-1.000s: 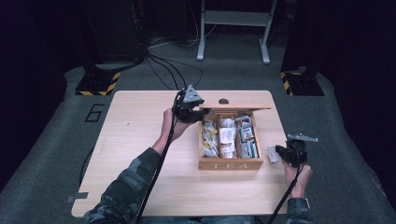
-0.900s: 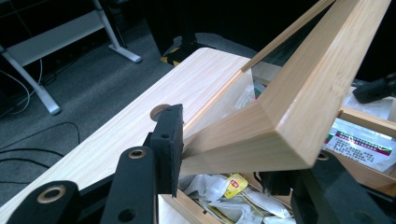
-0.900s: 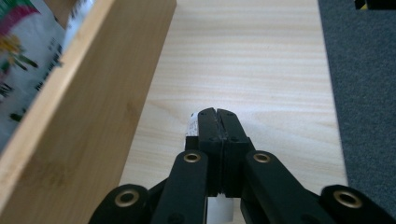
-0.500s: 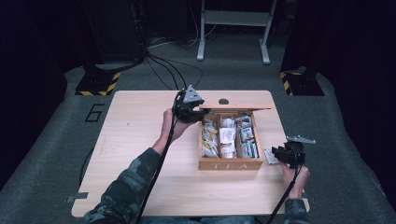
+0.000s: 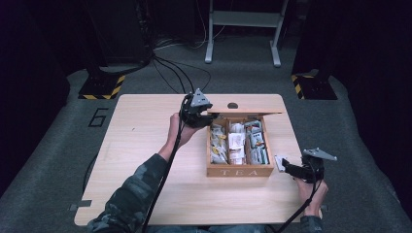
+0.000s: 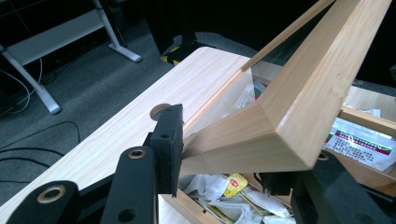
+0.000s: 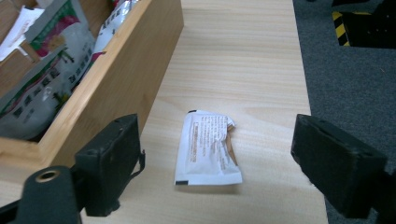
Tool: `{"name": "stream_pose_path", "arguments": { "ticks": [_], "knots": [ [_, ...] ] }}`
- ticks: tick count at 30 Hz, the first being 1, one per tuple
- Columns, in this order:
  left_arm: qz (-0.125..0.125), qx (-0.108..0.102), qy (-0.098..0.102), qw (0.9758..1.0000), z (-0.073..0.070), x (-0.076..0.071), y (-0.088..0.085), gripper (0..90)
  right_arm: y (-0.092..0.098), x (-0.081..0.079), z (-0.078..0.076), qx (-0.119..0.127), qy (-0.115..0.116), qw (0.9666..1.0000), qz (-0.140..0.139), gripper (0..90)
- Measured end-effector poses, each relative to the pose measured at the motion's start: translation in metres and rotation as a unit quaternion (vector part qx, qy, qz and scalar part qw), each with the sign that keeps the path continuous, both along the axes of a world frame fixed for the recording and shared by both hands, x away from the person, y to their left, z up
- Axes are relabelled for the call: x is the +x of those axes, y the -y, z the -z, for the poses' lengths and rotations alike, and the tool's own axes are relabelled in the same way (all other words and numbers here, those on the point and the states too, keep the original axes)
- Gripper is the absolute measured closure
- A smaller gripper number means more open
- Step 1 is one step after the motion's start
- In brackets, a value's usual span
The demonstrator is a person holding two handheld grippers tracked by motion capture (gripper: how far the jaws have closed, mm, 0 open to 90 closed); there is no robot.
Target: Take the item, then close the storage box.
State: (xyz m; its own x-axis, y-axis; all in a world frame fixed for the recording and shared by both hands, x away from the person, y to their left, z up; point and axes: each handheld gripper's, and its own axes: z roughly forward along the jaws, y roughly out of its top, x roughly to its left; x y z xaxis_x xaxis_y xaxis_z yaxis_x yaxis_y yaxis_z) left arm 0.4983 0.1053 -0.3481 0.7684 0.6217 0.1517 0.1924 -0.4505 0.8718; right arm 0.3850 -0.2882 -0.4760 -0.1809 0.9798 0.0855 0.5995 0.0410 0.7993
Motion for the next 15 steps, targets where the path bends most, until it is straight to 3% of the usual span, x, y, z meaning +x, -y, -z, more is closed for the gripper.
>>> {"name": "stream_pose_path", "arguments": {
  "ticks": [10,15],
  "knots": [
    [-0.002,0.001,0.0,1.0,0.001,-0.002,0.0,56.7,0.001,-0.019,0.004,-0.001,0.007,1.0,-0.006,13.0],
    [0.001,0.005,0.005,1.0,0.003,-0.005,0.001,56.5,0.001,-0.027,0.009,0.005,-0.003,1.0,-0.007,12.8]
  ]
}}
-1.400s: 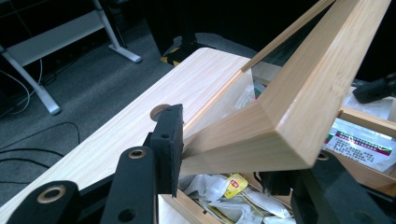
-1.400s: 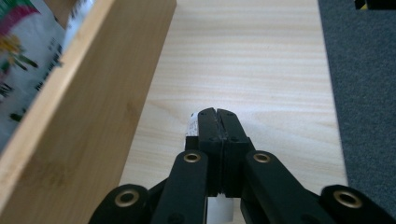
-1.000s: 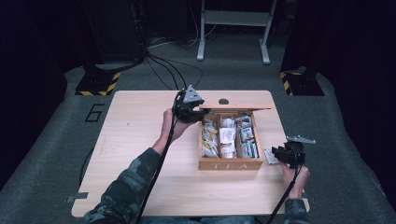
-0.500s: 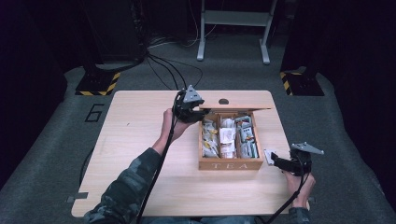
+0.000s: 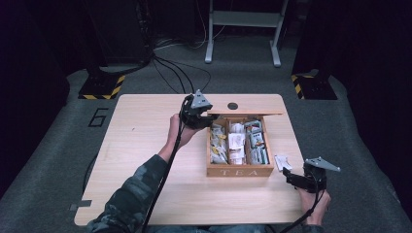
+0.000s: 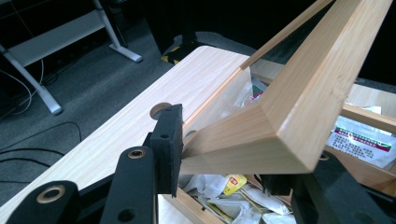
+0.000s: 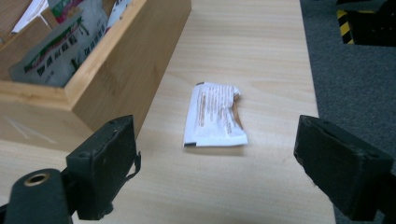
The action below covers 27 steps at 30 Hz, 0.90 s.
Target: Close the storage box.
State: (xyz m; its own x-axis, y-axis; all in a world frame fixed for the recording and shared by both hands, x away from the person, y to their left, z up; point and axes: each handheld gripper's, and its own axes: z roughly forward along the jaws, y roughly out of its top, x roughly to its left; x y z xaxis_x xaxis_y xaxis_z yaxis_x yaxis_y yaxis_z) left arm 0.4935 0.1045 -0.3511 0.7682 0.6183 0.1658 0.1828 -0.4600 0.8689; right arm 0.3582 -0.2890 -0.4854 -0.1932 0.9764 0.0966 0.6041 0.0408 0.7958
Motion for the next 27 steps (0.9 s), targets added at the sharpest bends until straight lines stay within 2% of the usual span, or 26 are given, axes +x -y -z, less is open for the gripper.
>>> {"name": "stream_pose_path", "arguments": {
  "ticks": [4,7,12,17,20,27],
  "knots": [
    [0.001,0.004,0.002,1.0,0.002,-0.004,0.001,56.1,0.001,-0.004,0.008,0.002,-0.006,0.9999,-0.011,12.9],
    [0.002,0.005,0.0,1.0,0.004,-0.006,0.001,55.4,0.001,-0.006,0.013,0.0,-0.008,0.9999,-0.013,12.9],
    [-0.001,0.01,0.007,0.9999,0.009,-0.013,0.002,54.5,0.002,-0.01,0.023,0.001,-0.015,0.9998,-0.012,12.9],
    [-0.006,0.02,0.02,0.9996,0.016,-0.023,0.004,53.7,0.001,-0.011,0.031,-0.006,-0.025,0.9995,-0.02,13.1],
    [-0.008,0.029,0.03,0.9991,0.022,-0.029,0.006,52.6,0.001,-0.011,0.035,0.0,-0.027,0.9995,-0.019,13.1],
    [-0.012,0.057,0.063,0.9963,0.035,-0.043,0.009,52.6,0.001,-0.01,0.04,-0.002,-0.032,0.9993,-0.021,13.1]
  ]
}}
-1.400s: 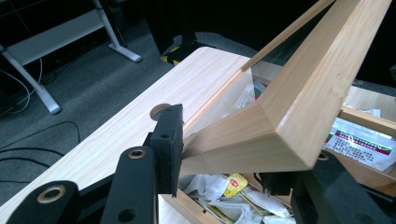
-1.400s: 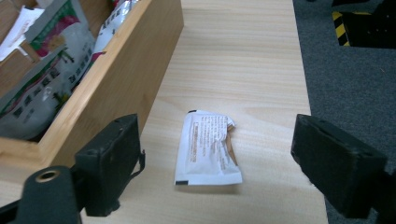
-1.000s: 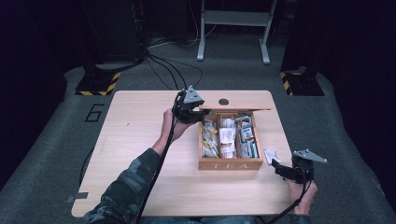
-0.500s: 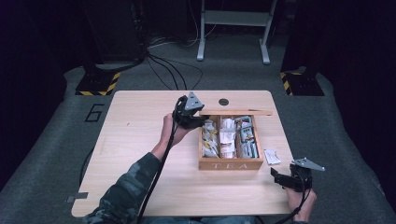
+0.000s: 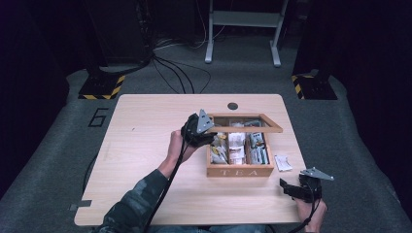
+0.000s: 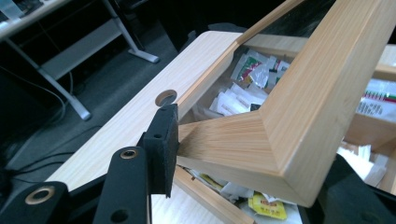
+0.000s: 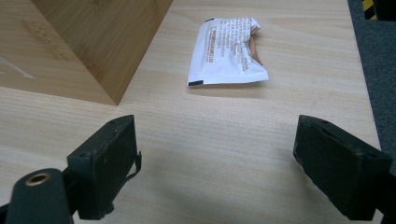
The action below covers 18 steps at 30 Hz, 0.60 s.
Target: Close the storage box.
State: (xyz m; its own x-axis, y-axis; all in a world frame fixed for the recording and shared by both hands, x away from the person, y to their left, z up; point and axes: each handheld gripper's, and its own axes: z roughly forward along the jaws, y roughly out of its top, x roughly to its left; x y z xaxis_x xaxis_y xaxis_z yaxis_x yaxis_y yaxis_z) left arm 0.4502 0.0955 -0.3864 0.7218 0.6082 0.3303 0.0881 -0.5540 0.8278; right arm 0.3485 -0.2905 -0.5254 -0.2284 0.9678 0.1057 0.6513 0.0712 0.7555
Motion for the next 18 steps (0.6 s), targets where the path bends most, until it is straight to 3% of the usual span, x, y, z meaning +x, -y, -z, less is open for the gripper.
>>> {"name": "stream_pose_path", "arguments": {
  "ticks": [2,6,8,18],
  "knots": [
    [-0.002,0.004,0.003,1.0,0.004,-0.003,0.0,51.8,0.001,0.001,0.001,-0.003,-0.001,1.0,-0.003,13.1],
    [-0.005,-0.007,-0.008,0.9999,0.013,-0.005,-0.002,44.3,0.0,0.001,0.001,-0.001,-0.004,1.0,-0.004,13.1],
    [-0.003,-0.024,-0.031,0.9992,0.016,-0.006,-0.003,38.9,0.0,0.001,0.002,-0.001,-0.004,1.0,-0.003,13.1],
    [-0.009,-0.056,-0.072,0.9958,0.038,-0.013,-0.008,29.4,0.001,0.001,0.002,0.002,-0.003,1.0,-0.002,13.2]
  ]
}}
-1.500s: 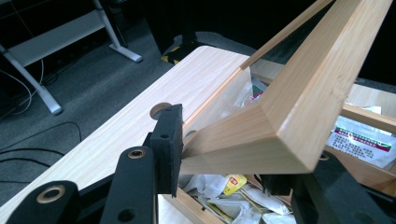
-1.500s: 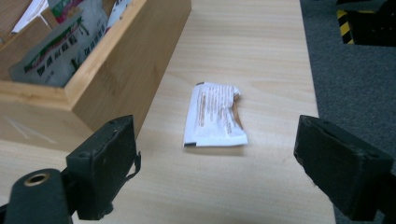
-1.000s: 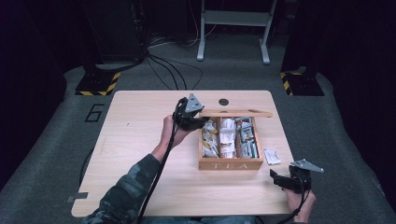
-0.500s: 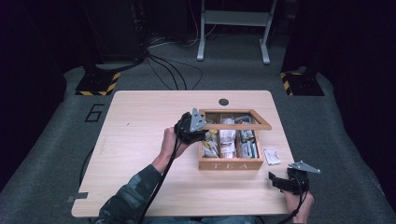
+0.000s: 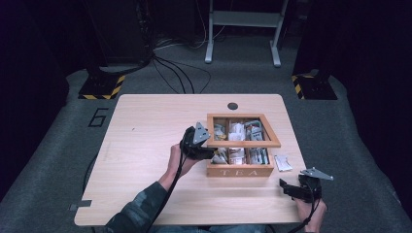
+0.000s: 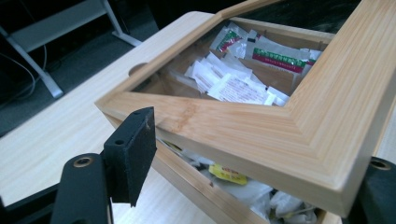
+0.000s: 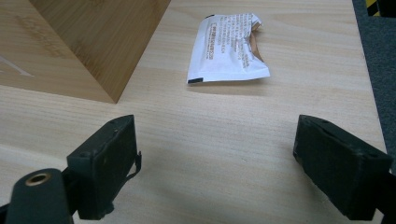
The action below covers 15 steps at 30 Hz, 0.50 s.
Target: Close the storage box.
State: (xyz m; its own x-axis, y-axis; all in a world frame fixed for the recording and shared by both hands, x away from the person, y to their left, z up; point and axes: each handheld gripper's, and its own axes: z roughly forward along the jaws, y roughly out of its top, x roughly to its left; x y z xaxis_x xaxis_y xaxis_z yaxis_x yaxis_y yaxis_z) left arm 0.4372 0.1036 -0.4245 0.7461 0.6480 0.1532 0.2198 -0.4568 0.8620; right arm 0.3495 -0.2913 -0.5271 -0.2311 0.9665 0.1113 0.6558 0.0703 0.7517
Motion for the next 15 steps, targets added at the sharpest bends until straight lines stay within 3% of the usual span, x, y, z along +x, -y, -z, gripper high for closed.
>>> {"name": "stream_pose_path", "arguments": {
  "ticks": [9,15],
  "knots": [
    [-0.002,-0.034,-0.042,0.9986,0.013,-0.002,-0.007,27.5,-0.001,0.0,0.0,-0.001,0.0,1.0,0.002,13.2],
    [0.006,-0.034,-0.061,0.9975,0.024,-0.005,-0.01,24.9,0.001,-0.001,0.0,0.002,0.0,1.0,0.0,13.2]
  ]
}}
